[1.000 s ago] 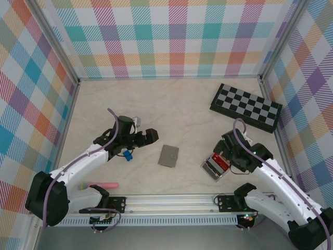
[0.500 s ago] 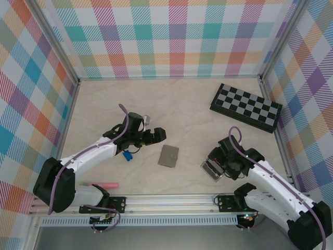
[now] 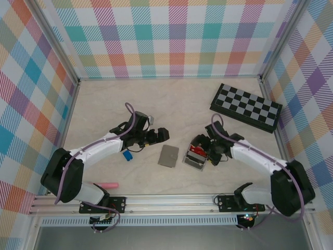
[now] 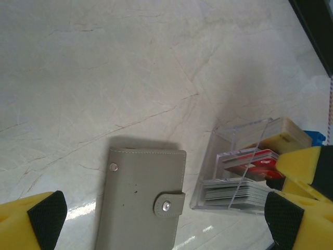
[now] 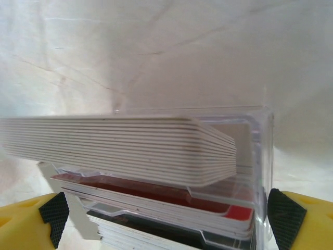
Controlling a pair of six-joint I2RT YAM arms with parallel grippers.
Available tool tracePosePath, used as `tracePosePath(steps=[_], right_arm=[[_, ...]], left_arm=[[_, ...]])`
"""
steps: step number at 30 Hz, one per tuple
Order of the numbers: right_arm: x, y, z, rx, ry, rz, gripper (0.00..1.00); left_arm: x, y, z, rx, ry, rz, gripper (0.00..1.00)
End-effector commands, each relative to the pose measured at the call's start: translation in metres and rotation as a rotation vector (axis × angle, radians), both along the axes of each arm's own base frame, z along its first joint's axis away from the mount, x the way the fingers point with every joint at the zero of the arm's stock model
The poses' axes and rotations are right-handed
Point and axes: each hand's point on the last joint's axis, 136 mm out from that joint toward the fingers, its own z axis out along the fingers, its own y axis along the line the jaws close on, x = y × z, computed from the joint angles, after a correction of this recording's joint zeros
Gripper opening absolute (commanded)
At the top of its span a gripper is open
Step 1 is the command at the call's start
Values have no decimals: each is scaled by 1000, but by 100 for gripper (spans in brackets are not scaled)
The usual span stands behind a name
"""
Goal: Put the credit cards into the card holder
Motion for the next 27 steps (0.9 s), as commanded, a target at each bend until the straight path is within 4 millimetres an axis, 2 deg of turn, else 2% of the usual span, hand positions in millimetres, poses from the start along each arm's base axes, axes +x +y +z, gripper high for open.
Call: tracePosePath(steps=[1, 4, 13, 17, 20, 25, 27], right_arm=[[15, 15, 16, 23, -25, 57, 100], [6, 15, 13, -8, -24, 140, 100], [-52, 23, -8, -13, 62, 266, 100], [-66, 32, -10, -1, 39, 354, 100], [-71, 25, -14, -96, 29, 427, 100], [-63, 16, -23, -233, 26, 490, 91], [-56, 20, -23, -241, 1, 507, 85]], left_arm=[[3, -3, 2, 7, 11, 20, 100], [4, 1, -4, 25, 17, 44, 100], [6, 11, -8, 49, 18, 104, 100], [6, 14, -6, 52, 7, 126, 100], [6, 17, -5, 58, 0, 132, 100], [5, 20, -4, 66, -4, 140, 100], [4, 21, -3, 67, -6, 145, 100]])
